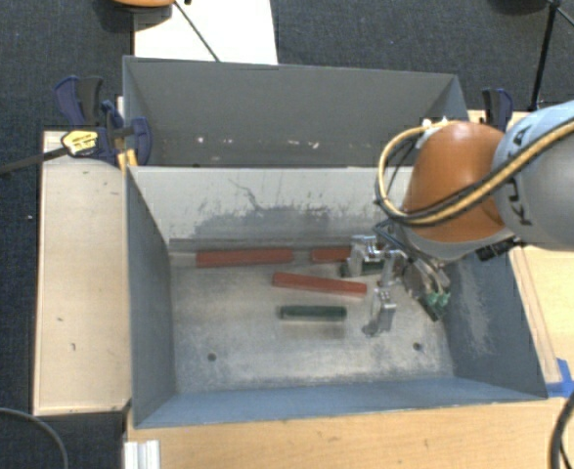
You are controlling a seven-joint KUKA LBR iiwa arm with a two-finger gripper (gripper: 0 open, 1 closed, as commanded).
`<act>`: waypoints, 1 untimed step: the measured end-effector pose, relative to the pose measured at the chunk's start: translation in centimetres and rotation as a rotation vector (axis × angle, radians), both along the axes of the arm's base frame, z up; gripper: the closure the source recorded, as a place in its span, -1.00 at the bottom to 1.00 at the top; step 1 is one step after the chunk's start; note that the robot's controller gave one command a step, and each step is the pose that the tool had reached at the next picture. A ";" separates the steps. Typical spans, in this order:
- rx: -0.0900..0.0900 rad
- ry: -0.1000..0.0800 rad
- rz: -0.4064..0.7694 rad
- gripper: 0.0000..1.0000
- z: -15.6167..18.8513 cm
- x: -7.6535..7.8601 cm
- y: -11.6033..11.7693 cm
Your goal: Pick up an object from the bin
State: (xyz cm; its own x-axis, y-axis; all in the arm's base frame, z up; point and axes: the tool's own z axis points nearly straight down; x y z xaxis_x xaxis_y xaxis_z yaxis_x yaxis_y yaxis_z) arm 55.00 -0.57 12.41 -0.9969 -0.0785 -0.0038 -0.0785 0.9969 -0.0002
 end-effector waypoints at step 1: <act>0.001 -0.004 0.040 -1.00 -4.6 2.6 -0.2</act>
Offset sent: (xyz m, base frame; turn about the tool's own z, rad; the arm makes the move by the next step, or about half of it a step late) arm 0.0267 0.0152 -0.0541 0.2031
